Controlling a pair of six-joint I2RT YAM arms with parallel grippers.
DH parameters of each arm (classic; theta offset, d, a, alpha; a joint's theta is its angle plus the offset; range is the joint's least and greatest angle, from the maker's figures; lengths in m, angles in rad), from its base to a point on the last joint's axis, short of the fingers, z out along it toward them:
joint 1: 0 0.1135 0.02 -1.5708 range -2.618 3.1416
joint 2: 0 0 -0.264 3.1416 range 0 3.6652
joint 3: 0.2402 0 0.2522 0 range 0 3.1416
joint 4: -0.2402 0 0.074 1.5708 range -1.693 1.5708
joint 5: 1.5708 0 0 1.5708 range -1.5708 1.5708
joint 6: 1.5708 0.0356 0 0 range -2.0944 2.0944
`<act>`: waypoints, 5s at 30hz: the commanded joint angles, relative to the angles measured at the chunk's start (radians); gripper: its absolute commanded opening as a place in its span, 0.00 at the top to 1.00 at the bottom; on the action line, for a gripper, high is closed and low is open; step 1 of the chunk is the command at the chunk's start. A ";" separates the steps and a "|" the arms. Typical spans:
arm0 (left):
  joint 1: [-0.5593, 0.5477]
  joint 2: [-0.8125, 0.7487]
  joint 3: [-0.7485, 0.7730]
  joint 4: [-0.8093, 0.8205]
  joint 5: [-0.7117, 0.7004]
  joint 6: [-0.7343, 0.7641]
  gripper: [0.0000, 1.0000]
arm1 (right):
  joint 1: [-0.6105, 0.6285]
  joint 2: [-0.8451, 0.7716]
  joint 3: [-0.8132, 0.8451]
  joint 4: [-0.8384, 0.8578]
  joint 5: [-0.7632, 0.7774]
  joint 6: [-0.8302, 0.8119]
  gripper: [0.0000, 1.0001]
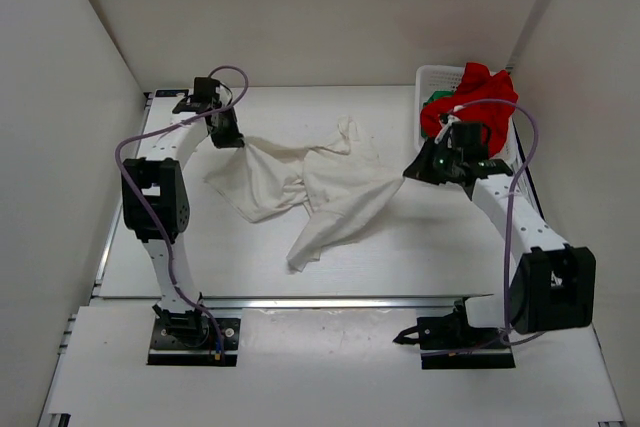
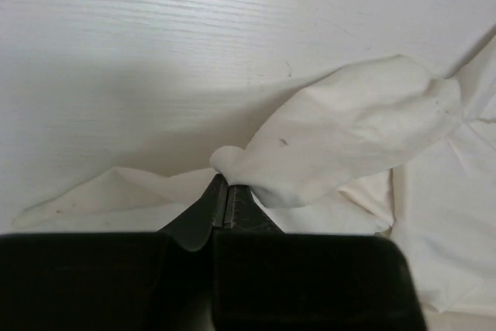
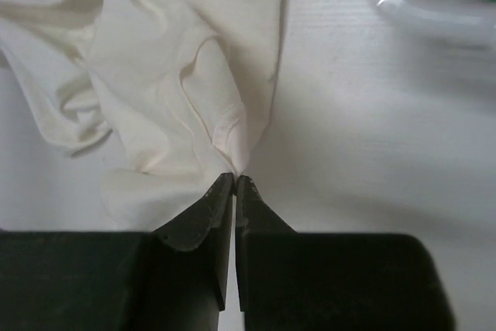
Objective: Fold and stack the t-shirts
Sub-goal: Flatten out the tshirt
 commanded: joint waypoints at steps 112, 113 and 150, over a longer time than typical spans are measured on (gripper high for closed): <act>0.292 -0.796 -1.081 0.239 -0.020 -0.213 0.62 | 0.463 -0.416 -0.362 0.107 0.163 0.084 0.65; 0.291 -0.784 -1.092 0.237 -0.027 -0.210 0.62 | 0.466 -0.428 -0.372 0.108 0.153 0.099 0.65; 0.131 -0.959 -1.158 0.437 -0.198 -0.333 1.00 | 0.320 -0.626 -0.473 -0.186 0.451 0.222 0.65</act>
